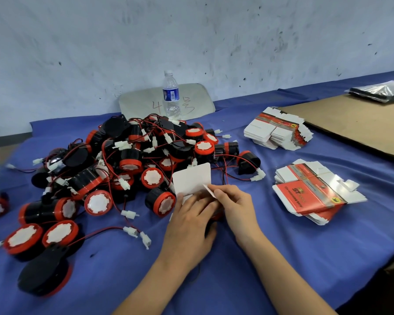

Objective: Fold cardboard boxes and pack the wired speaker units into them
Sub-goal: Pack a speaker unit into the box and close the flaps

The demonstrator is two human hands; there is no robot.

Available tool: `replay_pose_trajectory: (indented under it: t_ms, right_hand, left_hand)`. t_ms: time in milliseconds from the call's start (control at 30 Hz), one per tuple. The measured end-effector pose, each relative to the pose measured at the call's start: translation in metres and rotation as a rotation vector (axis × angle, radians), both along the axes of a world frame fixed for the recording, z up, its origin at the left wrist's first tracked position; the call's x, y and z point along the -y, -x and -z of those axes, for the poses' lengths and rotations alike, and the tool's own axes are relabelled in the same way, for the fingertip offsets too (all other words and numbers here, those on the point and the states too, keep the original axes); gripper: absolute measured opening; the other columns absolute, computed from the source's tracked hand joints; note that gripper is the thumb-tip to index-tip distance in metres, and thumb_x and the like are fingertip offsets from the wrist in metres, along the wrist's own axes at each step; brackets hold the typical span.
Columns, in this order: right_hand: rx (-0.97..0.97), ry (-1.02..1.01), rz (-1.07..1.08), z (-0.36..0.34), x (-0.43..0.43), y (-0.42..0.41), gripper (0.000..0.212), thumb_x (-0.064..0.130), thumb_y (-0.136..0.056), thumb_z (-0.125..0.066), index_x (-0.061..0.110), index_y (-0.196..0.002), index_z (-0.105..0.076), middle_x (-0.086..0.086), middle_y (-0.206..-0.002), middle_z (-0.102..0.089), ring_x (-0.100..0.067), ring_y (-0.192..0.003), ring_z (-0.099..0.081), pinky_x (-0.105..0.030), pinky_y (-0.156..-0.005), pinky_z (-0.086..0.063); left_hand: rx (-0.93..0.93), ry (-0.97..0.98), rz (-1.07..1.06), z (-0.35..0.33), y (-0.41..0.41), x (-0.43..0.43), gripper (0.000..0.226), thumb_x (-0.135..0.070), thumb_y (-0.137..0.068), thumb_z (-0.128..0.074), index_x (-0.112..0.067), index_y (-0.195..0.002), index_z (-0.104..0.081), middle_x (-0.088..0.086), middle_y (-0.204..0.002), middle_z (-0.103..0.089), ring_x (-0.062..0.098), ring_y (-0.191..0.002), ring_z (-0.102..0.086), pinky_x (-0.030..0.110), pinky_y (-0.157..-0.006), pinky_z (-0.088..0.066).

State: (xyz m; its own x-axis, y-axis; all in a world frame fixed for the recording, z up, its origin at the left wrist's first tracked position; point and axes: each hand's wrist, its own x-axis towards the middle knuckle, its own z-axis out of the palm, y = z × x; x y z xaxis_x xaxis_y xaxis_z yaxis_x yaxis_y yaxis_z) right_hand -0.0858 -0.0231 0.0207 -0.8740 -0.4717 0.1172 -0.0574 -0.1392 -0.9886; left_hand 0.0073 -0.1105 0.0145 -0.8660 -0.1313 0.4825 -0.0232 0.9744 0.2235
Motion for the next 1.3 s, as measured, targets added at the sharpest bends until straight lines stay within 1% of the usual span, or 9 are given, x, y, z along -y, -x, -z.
replay_pose_trajectory:
  t_ms: [100,233,367,533,633,800,933,1100,1300]
  right_hand:
    - [-0.026,-0.032,-0.007,0.003,0.0,0.001,0.02,0.003,-0.092,-0.057,0.013,-0.098,-0.074,-0.01,-0.107,-0.066,-0.017,-0.097,-0.065,-0.021,-0.077,-0.054]
    - [0.037,0.011,-0.039,0.001,0.0,-0.001,0.018,0.0,-0.092,-0.056,0.007,-0.101,-0.07,-0.016,-0.102,-0.069,-0.017,-0.088,-0.067,-0.02,-0.063,-0.053]
    - [0.006,-0.033,-0.068,0.0,0.0,0.001,0.032,-0.002,-0.093,-0.055,0.016,-0.119,-0.06,-0.003,-0.122,-0.063,-0.013,-0.11,-0.058,-0.031,-0.092,-0.05]
    - [0.163,0.084,-0.221,0.0,-0.002,0.008,0.048,-0.007,-0.093,-0.05,0.018,-0.134,-0.048,-0.006,-0.117,-0.066,-0.016,-0.103,-0.063,-0.025,-0.082,-0.051]
    - [0.15,0.089,-0.256,0.001,-0.001,0.011,0.05,-0.014,-0.09,-0.048,0.018,-0.129,-0.051,-0.007,-0.111,-0.067,-0.017,-0.099,-0.063,-0.025,-0.08,-0.051]
    - [0.125,0.114,-0.274,-0.001,-0.002,0.013,0.052,-0.019,-0.083,-0.049,0.021,-0.114,-0.062,-0.003,-0.101,-0.072,-0.017,-0.098,-0.065,-0.029,-0.085,-0.051]
    - [-0.007,0.107,-0.226,-0.004,-0.008,0.007,0.024,0.001,-0.077,-0.054,0.01,-0.096,-0.065,0.001,-0.087,-0.072,-0.01,-0.084,-0.063,-0.02,-0.073,-0.05]
    - [-0.125,0.113,-0.027,-0.008,-0.009,-0.003,0.025,0.038,-0.082,-0.057,0.021,-0.065,-0.047,0.013,-0.061,-0.046,-0.004,-0.06,-0.04,-0.018,-0.057,-0.034]
    - [-0.211,0.092,0.126,-0.009,-0.009,-0.002,0.02,0.028,-0.081,-0.06,0.016,-0.067,-0.052,0.012,-0.059,-0.051,-0.002,-0.054,-0.044,-0.015,-0.051,-0.037]
  left_hand:
    - [0.039,0.03,-0.032,-0.003,0.0,0.0,0.047,-0.015,-0.074,-0.071,-0.021,-0.12,-0.063,-0.005,-0.124,-0.062,0.019,-0.121,-0.053,0.044,-0.113,-0.03]
    - [0.025,0.022,-0.034,-0.003,-0.001,-0.001,0.048,-0.012,-0.071,-0.071,-0.019,-0.118,-0.064,-0.003,-0.121,-0.064,0.02,-0.119,-0.055,0.033,-0.116,-0.014]
    - [0.001,-0.025,0.008,-0.004,-0.003,0.0,0.051,-0.011,-0.071,-0.072,-0.018,-0.12,-0.062,0.0,-0.123,-0.063,0.019,-0.119,-0.05,0.019,-0.115,0.0]
    - [-0.126,-0.322,0.059,0.001,-0.005,0.001,0.032,0.001,-0.084,-0.059,-0.019,-0.107,-0.061,-0.004,-0.137,-0.043,0.01,-0.129,-0.039,0.014,-0.103,-0.033]
    - [-0.164,-0.402,0.046,-0.001,-0.007,0.003,0.04,0.009,-0.086,-0.056,-0.018,-0.116,-0.056,-0.007,-0.146,-0.033,-0.008,-0.137,-0.023,0.007,-0.106,-0.025]
    - [-0.091,-0.271,0.038,0.004,-0.006,0.003,0.051,0.013,-0.09,-0.049,-0.015,-0.132,-0.057,-0.005,-0.141,-0.05,0.009,-0.144,-0.024,0.023,-0.12,-0.011]
    - [-0.077,-0.218,0.056,0.005,-0.007,0.001,0.056,0.024,-0.08,-0.051,-0.008,-0.124,-0.063,0.0,-0.137,-0.055,0.02,-0.14,-0.032,0.038,-0.116,-0.018]
    - [-0.037,-0.274,0.194,-0.001,-0.009,0.004,0.048,0.018,-0.082,-0.048,-0.009,-0.118,-0.067,-0.002,-0.135,-0.056,0.006,-0.135,-0.04,0.021,-0.118,-0.014]
    - [-0.017,-0.316,0.224,0.0,-0.009,0.003,0.045,0.014,-0.087,-0.044,-0.01,-0.117,-0.067,-0.001,-0.133,-0.059,0.014,-0.135,-0.042,0.009,-0.112,-0.016]
